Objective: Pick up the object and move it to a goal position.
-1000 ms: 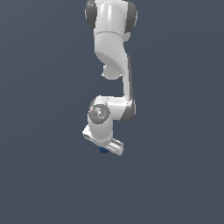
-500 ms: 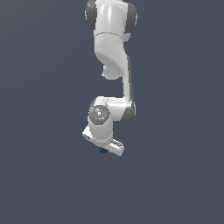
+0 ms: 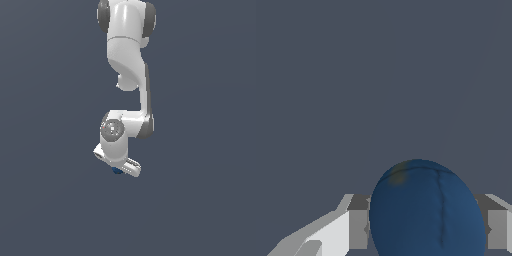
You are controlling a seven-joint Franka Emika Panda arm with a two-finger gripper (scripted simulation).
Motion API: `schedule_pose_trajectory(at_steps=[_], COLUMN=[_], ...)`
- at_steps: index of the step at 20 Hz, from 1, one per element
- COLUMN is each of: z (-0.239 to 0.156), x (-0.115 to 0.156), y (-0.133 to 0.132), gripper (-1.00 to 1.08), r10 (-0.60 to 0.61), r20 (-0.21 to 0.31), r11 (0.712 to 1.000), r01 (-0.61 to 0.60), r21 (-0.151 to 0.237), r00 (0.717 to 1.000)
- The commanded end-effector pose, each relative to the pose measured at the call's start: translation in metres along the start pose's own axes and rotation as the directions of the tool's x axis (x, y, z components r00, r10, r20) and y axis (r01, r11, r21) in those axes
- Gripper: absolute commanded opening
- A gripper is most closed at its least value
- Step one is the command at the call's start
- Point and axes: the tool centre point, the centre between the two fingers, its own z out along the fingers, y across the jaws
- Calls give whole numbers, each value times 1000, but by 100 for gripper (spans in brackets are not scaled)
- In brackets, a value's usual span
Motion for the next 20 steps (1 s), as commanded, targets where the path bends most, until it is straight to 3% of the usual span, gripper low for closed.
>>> schedule_pose_trajectory(at_steps=[1,20], z=[-2,-23], x=[-1,-26], y=[6,107], gripper=[-100,-100], r10=[1,1], r20=[-1,-1], r11=[1000,1000], r01=[-1,-1], r21=[0,1], r00=[1000,1000])
